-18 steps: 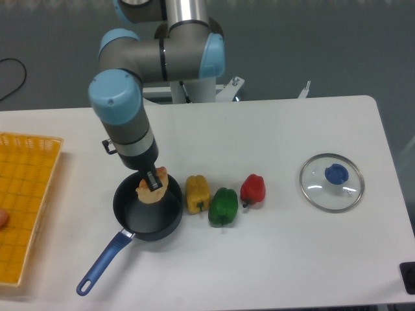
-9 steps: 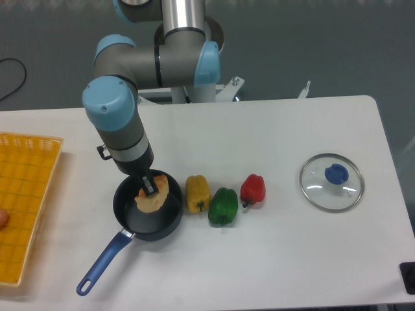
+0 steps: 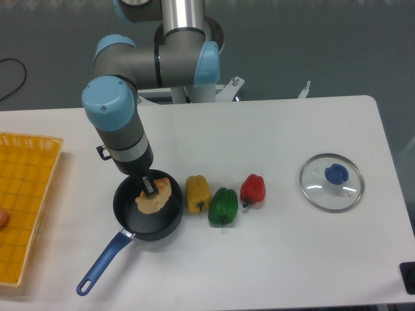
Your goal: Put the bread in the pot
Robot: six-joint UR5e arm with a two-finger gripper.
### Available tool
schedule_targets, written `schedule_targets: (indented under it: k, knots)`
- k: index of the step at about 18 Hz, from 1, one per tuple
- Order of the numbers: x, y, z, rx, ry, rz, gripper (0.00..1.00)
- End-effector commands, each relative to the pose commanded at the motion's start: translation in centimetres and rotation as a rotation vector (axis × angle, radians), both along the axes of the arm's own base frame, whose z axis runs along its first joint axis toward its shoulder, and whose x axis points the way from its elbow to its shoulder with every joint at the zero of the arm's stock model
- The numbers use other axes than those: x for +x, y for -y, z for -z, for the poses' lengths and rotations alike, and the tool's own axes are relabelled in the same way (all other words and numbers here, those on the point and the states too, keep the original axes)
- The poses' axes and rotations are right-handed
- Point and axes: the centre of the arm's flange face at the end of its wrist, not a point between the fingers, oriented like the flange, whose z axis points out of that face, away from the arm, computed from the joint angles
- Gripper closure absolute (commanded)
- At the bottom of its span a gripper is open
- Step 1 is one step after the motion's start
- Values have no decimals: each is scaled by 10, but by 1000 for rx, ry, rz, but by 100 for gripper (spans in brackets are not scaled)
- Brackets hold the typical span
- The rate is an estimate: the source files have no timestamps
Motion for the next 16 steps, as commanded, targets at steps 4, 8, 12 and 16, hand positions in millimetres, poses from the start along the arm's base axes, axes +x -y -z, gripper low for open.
schedule_targets:
  k: [4,8,12,16]
  knots:
    - [0,0,1,-1,1,0,49]
    - [0,0,1,0,0,0,43]
    - [0,0,2,-1,1,2,31]
    - [8,-2,0,0,-2,17,20]
